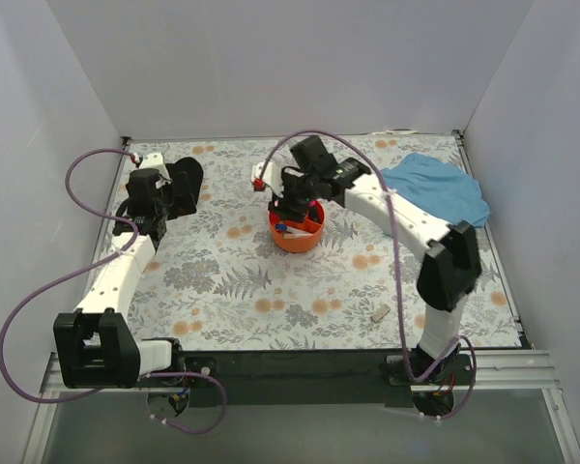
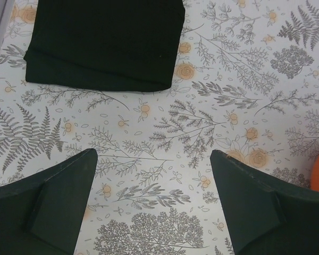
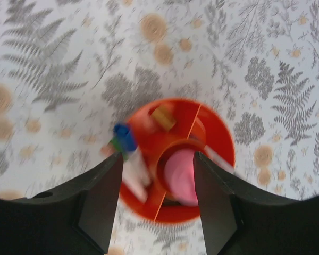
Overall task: Sort the stationery into containers
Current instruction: Place the stationery in the storage box, then pick up the stationery from the center of the board.
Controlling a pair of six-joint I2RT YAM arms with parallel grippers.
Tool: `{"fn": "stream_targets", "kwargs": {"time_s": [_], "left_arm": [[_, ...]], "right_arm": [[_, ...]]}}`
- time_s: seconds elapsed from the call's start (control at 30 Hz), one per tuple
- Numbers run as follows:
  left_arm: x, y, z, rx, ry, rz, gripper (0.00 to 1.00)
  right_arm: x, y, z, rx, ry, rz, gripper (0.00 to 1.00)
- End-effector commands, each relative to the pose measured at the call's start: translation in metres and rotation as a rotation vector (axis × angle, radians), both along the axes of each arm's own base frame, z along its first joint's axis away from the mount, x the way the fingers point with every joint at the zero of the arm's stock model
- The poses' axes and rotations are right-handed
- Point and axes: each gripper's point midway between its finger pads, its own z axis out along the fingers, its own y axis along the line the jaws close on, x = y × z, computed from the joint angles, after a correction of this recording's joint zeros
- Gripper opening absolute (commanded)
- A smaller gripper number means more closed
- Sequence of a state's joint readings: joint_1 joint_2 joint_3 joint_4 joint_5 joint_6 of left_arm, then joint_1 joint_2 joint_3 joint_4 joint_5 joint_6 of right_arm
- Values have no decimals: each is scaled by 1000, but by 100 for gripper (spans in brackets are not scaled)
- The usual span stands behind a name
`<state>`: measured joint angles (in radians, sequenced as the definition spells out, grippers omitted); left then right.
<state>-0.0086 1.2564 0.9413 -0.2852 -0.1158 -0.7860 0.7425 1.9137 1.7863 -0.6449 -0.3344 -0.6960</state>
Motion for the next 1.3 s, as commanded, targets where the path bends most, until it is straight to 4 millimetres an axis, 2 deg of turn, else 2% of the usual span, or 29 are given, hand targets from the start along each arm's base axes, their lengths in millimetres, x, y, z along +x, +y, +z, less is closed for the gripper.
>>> {"fn": "stream_targets", "kwargs": {"time_s": [0.0,0.03,0.07,0.1,0.13,0.17,0.2,0.23,0.3,0.33,0.4,0.47,0.5,0.67,0.83,1.0,1.2,1.27], "left_arm": [[-6,0,29,-16,-97,3,89],[-7,1,30,-11,-101,2,89],[-7,1,34,-10,-119,1,89],[-8,1,35,-7,-126,-1,89],[-9,1,36,-5,-134,1,89],[-9,1,39,0,-149,-3,90],[-9,1,39,1,-152,-4,90],[-9,2,39,1,-156,-1,89],[-10,1,41,-7,-168,1,90],[-11,1,41,-9,-170,3,90],[-12,1,44,-13,-179,2,89],[-15,0,42,-13,-173,-1,89],[-16,11,42,-6,-171,27,89],[-21,13,37,-4,-151,31,90],[-23,19,34,-10,-142,44,89],[-27,20,29,-18,-123,44,89],[-28,19,24,-31,-109,48,89],[-27,19,23,-34,-103,50,89]], "right_arm": [[-64,-69,43,-68,-185,212,64],[-75,-84,35,-110,-202,246,66],[-96,-112,0,-213,-146,280,66],[-109,-128,9,-231,-241,366,66],[-121,-141,3,-260,-248,413,67],[-144,-164,-26,-325,-192,481,68],[-156,-175,-21,-324,-234,518,69],[-167,-183,-30,-349,-257,608,70],[-192,-209,-54,-406,-195,677,70],[-196,-214,-61,-421,-193,710,70],[-201,-219,-71,-440,-173,729,71],[-204,-218,-72,-434,-158,757,70],[-205,-218,-74,-440,-143,771,70],[-214,-225,-79,-464,-64,842,71],[-219,-228,-92,-479,-5,855,68],[-225,-240,-116,-513,30,836,67],[-221,-240,-135,-526,31,768,63],[-211,-235,-139,-527,1,721,63]]}}
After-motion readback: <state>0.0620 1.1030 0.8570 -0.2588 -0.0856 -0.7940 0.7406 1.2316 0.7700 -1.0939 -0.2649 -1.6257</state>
